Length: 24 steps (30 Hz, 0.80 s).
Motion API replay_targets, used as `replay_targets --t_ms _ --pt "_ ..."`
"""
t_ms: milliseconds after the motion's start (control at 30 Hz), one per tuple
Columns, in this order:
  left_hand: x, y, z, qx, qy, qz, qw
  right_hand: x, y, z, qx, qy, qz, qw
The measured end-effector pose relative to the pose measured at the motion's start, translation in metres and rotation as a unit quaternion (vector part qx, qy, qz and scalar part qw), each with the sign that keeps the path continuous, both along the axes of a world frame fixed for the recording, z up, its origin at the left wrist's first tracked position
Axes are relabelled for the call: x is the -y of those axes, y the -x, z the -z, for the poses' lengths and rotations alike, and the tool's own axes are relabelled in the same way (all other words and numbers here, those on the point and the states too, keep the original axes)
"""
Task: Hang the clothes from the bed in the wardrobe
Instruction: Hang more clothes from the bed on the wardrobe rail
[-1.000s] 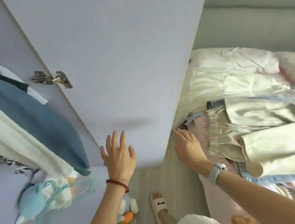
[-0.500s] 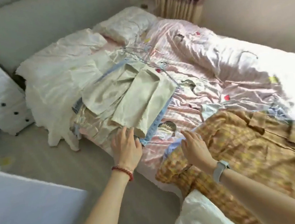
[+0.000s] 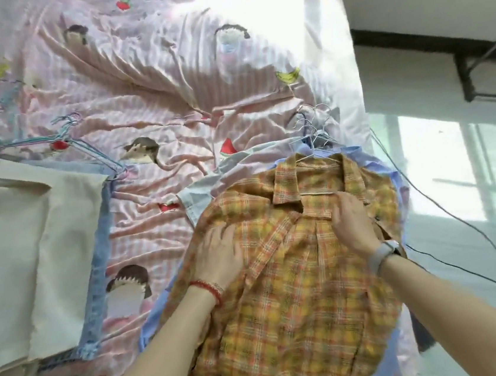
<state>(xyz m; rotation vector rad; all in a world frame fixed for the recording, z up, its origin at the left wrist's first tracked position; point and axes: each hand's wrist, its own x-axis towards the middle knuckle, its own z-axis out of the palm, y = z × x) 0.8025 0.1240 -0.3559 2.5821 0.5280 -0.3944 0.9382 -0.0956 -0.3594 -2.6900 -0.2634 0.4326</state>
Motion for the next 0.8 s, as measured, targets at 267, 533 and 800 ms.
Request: replay_targets --t_ms 267,533,800 --pt "0.023 -0.125 0.049 0.012 -0.025 0.062 0.998 0.034 -0.11 0.054 0.002 0.101 0.09 0.991" --pt "0.032 -0.204 0.093 -0.034 -0.059 0.085 0.994 0.025 -0.124 0.079 0.0 -0.069 0.134 0.989" --pt "0.019 -0.199 0.07 0.135 -0.004 0.008 0.991 0.001 -0.081 0.06 0.029 -0.168 0.1 0.98"
